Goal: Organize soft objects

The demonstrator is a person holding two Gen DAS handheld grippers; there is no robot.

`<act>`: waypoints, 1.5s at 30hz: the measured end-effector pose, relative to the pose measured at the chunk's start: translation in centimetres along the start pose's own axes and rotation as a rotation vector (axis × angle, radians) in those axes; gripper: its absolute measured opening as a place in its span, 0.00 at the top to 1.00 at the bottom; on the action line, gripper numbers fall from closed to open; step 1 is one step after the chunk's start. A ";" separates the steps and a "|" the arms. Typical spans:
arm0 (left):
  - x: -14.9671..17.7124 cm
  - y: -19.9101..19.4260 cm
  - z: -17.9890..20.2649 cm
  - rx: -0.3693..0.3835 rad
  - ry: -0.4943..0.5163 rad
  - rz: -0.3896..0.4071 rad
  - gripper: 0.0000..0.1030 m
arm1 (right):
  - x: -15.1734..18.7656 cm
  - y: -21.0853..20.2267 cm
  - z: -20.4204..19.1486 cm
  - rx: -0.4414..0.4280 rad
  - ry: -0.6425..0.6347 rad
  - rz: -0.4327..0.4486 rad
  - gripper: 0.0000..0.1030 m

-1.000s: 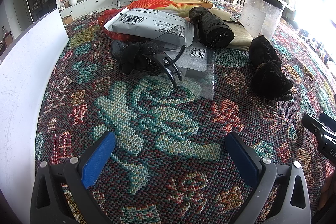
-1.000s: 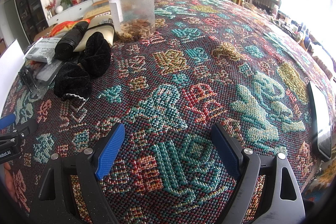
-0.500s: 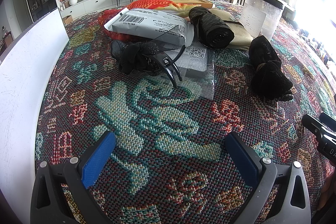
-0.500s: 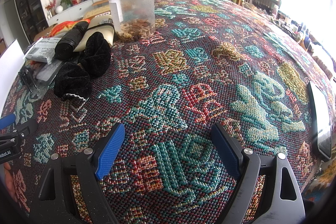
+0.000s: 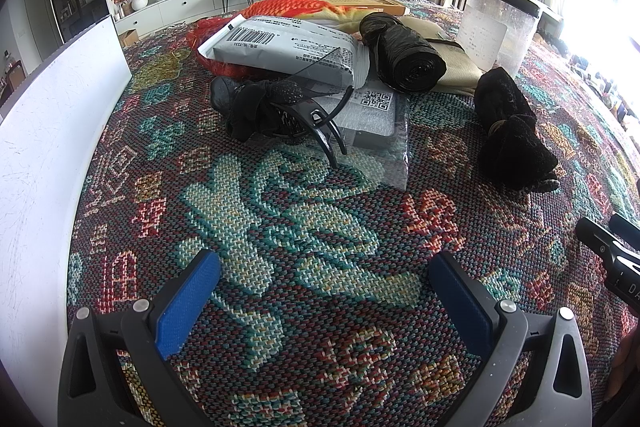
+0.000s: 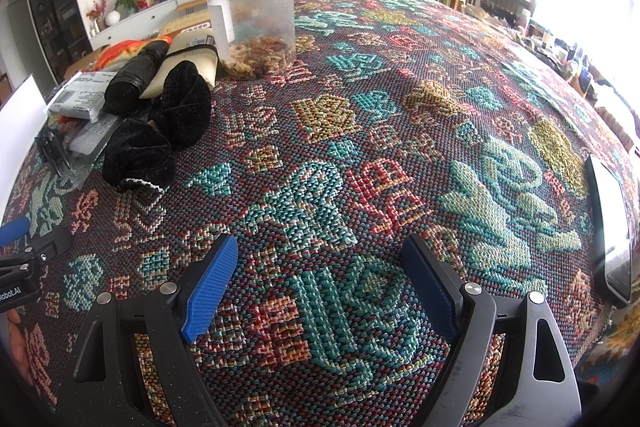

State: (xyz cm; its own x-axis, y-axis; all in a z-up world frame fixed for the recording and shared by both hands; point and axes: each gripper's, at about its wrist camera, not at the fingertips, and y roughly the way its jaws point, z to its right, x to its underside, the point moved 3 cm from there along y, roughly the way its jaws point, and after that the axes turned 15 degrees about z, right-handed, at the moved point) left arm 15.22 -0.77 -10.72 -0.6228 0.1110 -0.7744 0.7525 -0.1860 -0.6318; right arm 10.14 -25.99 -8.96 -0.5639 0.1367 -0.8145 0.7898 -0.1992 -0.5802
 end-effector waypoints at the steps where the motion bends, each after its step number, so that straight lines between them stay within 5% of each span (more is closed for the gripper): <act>1: 0.0 0.0 0.0 0.000 0.000 0.000 0.00 | 0.0 0.0 0.0 0.000 0.000 0.000 0.16; 13: -1.3 -0.7 -0.6 0.020 -0.016 -0.025 0.00 | 0.0 0.0 0.0 0.001 0.000 0.000 0.16; 17: -4.7 -1.2 -2.2 -0.028 -0.053 0.026 0.00 | 0.0 0.0 0.0 0.000 0.000 0.000 0.16; 22: -8.1 -0.1 -3.6 -0.204 -0.051 0.045 0.00 | 0.0 0.0 0.0 0.000 0.000 0.000 0.16; 27: -8.8 1.4 -3.7 -0.248 -0.012 0.021 0.00 | 0.0 0.0 0.0 0.001 0.000 0.000 0.16; 36: -8.5 2.8 -3.9 -0.238 -0.009 -0.009 0.00 | 0.0 0.0 0.0 0.001 0.000 0.000 0.16; 41: -7.3 3.5 -5.8 -0.179 -0.110 -0.069 0.00 | 0.0 0.0 0.1 0.000 0.001 0.001 0.16; 45: -6.9 1.4 -8.2 -0.223 -0.152 -0.062 0.00 | 0.0 0.0 0.0 0.001 0.000 0.001 0.16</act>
State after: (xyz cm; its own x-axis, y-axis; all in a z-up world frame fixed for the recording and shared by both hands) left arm 22.27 6.20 -6.55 -0.6812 -0.0359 -0.7312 0.7302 0.0383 -0.6822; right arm 10.10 -26.01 -8.96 -0.5633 0.1369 -0.8148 0.7899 -0.2002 -0.5797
